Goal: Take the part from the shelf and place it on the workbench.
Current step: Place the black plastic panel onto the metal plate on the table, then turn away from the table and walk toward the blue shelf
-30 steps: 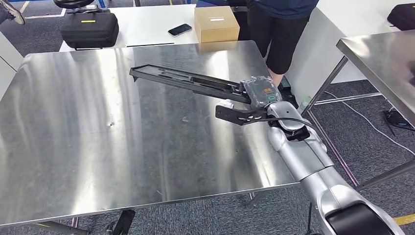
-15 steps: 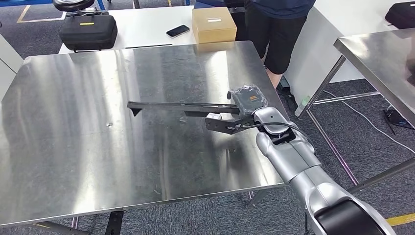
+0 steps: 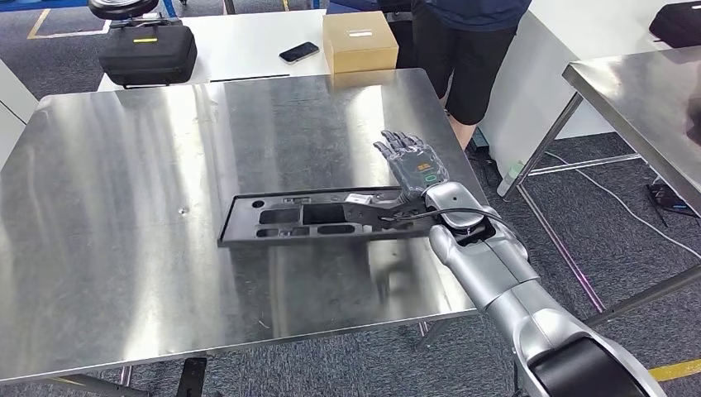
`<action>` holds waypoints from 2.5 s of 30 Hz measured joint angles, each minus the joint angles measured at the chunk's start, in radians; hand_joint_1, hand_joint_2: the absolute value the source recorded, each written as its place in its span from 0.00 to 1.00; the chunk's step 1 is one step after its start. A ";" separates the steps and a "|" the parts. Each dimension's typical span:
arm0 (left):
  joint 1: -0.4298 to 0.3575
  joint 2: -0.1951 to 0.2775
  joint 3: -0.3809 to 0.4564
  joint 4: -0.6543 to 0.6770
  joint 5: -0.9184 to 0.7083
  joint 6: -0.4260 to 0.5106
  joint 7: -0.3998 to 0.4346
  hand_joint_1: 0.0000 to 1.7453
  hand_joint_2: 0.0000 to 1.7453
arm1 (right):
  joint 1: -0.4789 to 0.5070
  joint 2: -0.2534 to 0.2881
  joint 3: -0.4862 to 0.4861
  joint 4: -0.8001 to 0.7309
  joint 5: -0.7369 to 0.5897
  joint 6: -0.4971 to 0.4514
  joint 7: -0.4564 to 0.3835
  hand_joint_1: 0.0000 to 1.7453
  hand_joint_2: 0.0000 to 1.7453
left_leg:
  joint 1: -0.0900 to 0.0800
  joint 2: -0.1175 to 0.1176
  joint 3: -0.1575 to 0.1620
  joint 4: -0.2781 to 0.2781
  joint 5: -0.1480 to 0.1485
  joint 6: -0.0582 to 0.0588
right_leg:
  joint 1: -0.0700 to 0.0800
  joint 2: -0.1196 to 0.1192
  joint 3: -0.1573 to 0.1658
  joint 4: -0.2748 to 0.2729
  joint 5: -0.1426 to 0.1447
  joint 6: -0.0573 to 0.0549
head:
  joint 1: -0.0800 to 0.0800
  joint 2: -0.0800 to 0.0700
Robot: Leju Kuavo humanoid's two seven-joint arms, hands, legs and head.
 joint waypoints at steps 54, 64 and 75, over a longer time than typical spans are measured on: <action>0.116 0.024 0.144 0.029 0.043 0.030 -0.164 0.00 0.00 | 0.953 -0.416 -0.830 -1.103 -0.506 -0.346 -0.168 0.00 0.00 | 0.012 0.003 0.019 -0.029 0.023 0.005 | -0.047 0.002 0.069 0.044 -0.079 0.083 | 0.007 0.000; 0.127 0.025 0.155 0.036 0.030 0.054 -0.148 0.00 0.00 | 1.019 -0.386 -0.838 -1.180 -0.488 -0.362 -0.159 0.00 0.00 | 0.009 0.005 -0.065 0.238 -0.183 -0.020 | -0.031 0.005 0.028 0.020 -0.030 -0.019 | -0.011 0.000; 0.132 0.030 0.158 0.038 0.005 0.078 -0.115 0.00 0.00 | 1.038 -0.369 -0.844 -1.210 -0.486 -0.359 -0.156 0.00 0.00 | -0.022 0.009 0.124 -0.024 -0.081 0.043 | -0.010 -0.001 -0.021 0.037 0.000 0.019 | -0.009 0.000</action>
